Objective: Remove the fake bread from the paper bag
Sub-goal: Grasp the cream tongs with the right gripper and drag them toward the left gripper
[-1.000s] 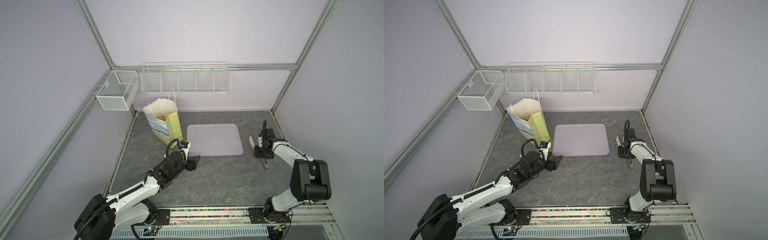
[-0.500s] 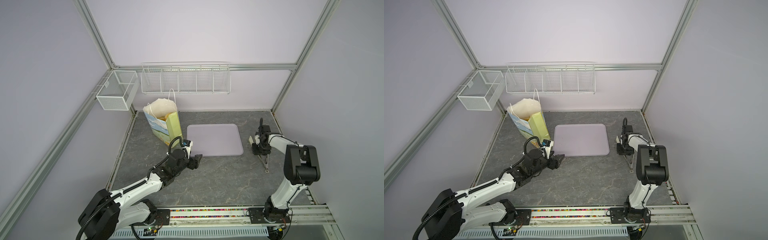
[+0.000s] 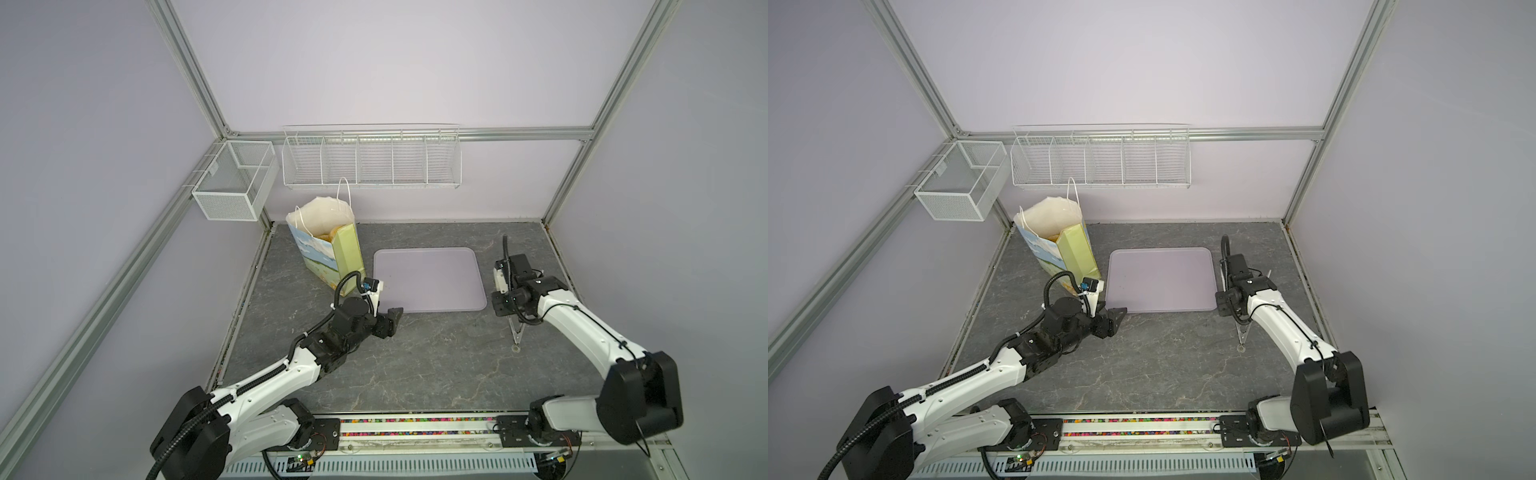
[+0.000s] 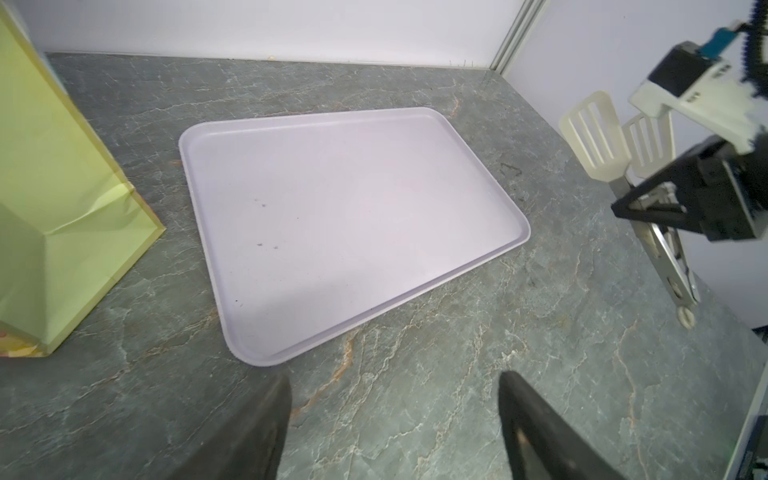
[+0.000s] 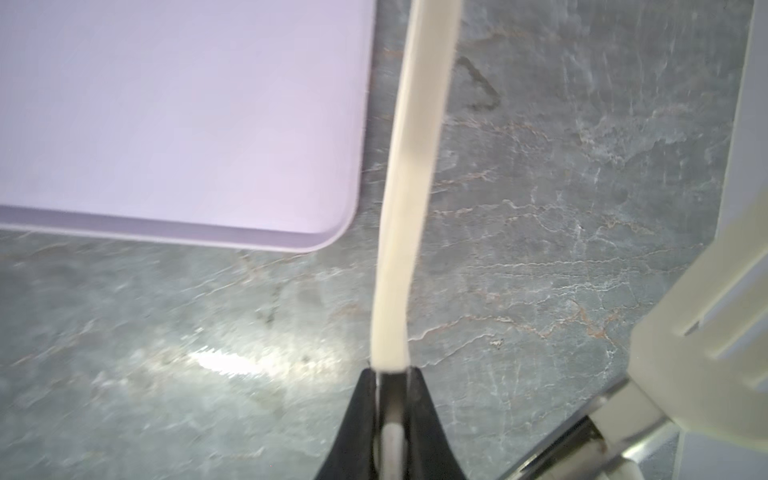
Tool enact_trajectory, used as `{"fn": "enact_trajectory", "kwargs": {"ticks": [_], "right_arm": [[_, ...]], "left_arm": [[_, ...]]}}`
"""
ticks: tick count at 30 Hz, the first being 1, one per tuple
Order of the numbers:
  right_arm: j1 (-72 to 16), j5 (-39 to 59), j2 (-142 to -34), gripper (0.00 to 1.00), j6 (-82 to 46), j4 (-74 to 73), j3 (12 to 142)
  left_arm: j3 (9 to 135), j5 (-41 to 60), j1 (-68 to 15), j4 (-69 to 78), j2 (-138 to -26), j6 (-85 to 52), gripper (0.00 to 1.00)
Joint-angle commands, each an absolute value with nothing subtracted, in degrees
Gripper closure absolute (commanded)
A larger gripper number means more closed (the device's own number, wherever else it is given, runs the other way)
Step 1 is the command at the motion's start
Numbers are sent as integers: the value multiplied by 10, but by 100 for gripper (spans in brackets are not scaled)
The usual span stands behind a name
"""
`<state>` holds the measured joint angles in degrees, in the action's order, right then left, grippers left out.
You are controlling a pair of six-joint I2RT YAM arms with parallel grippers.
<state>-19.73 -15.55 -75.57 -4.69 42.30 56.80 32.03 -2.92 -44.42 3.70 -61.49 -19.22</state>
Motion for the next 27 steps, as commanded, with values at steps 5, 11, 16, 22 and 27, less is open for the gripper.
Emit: {"fn": "enact_trajectory", "kwargs": {"ticks": [5,11,16,22,27], "right_arm": [[-453,-217,-757,93,-170,477,570],[-652,-214,-942,92,-177,439,651],[-688,-147,-1065,91,-154,383,691],[-691,-142,-1071,70,-145,362,696],[-692,-148,-1025,48,-157,366,670]], "left_arm": [[344,-100,-429,-112,-543,-328,21],[327,-63,-364,-234,-448,-411,22],[303,-72,-350,-299,-365,-441,23],[292,-69,-350,-332,-342,-457,24],[274,-34,-350,-288,-363,-461,25]]}}
